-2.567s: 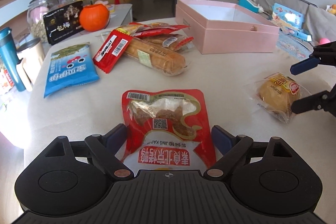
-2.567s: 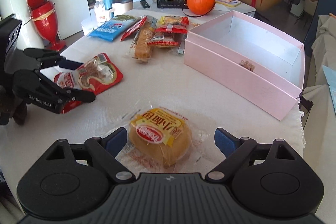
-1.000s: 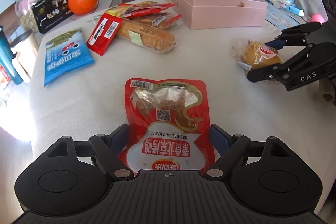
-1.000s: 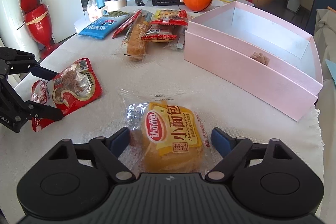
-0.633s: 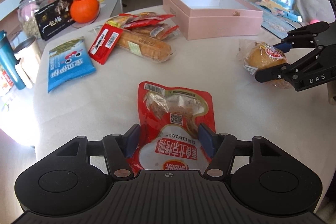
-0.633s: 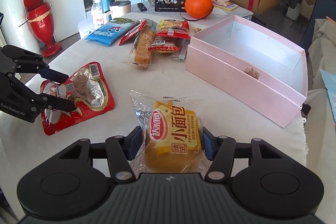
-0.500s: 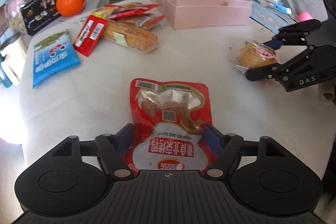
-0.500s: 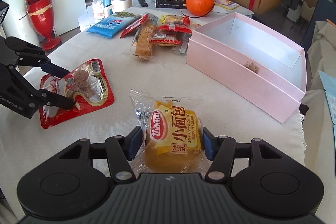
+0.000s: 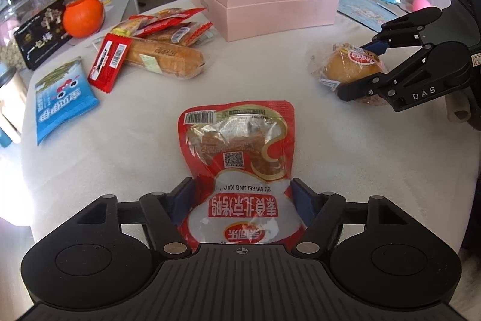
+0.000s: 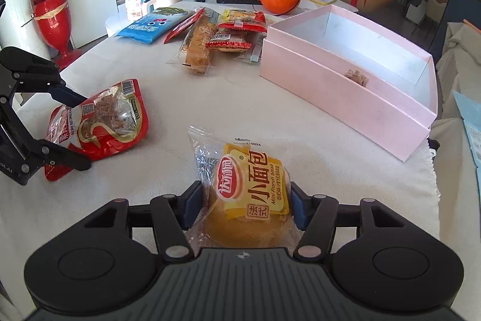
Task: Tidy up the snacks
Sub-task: 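Lower both packs into the pink box and open both tools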
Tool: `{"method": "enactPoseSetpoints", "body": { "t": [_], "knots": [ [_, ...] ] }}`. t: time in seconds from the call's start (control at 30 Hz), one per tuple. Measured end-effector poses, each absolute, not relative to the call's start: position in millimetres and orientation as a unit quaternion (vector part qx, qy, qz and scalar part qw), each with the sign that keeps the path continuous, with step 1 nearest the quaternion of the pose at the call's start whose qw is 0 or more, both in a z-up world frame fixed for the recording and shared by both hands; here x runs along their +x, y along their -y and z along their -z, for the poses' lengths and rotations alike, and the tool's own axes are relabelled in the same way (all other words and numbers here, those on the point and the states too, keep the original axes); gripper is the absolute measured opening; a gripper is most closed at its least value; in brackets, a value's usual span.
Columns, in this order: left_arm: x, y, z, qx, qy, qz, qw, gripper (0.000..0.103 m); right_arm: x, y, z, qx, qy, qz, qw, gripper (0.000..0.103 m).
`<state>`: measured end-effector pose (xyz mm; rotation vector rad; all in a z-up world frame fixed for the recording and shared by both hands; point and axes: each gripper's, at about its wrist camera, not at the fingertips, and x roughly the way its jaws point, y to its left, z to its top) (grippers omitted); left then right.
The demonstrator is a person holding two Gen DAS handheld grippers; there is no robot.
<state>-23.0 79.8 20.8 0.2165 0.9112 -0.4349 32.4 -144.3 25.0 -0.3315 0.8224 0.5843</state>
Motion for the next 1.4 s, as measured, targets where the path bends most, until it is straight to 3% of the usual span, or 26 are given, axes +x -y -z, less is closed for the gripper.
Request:
{"method": "enactPoseSetpoints", "body": {
  "t": [0.2, 0.4, 0.5, 0.57, 0.6, 0.67, 0.8, 0.9, 0.97, 1.1, 1.27, 1.4],
  "knots": [
    [-14, -75, -34, 0.073, -0.412, 0.219, 0.881, 0.073, 36, 161, -47, -0.131, -0.382, -0.273, 0.873, 0.057],
    [42, -52, -125, 0.014, -0.295, 0.279, 0.914, 0.074, 50, 187, -107, -0.111, -0.314, -0.238, 0.912, 0.057],
    [92, -33, -170, -0.006, -0.242, 0.297, 0.924, 0.081, 74, 191, -146, -0.103, -0.278, -0.21, 0.932, 0.057],
    [135, -20, -187, -0.039, -0.246, 0.302, 0.92, 0.089, 101, 190, -166, -0.097, -0.268, -0.185, 0.94, 0.058],
    [157, -14, -188, -0.049, -0.251, 0.303, 0.918, 0.09, 113, 189, -171, -0.093, -0.267, -0.175, 0.943, 0.06],
    [196, -2, -174, -0.063, -0.271, 0.289, 0.916, 0.09, 140, 187, -172, -0.102, -0.282, -0.164, 0.94, 0.088],
    [243, 10, -119, -0.073, -0.361, 0.239, 0.898, 0.09, 170, 198, -148, -0.106, -0.321, -0.128, 0.932, 0.089],
    [246, -3, -92, -0.104, -0.383, 0.267, 0.878, 0.09, 170, 214, -132, -0.074, -0.342, -0.135, 0.927, 0.089],
    [248, -8, -83, -0.126, -0.381, 0.277, 0.873, 0.089, 168, 221, -121, -0.072, -0.349, -0.129, 0.925, 0.089],
    [245, 5, -80, -0.073, -0.373, 0.265, 0.886, 0.087, 178, 209, -107, -0.082, -0.363, -0.112, 0.921, 0.089],
    [232, -27, -91, -0.133, -0.32, 0.257, 0.902, 0.083, 173, 196, -97, -0.099, -0.371, -0.114, 0.916, 0.089],
    [209, -62, -98, -0.061, -0.303, 0.186, 0.933, 0.083, 161, 191, -91, -0.111, -0.364, -0.118, 0.917, 0.089]
  ]
}}
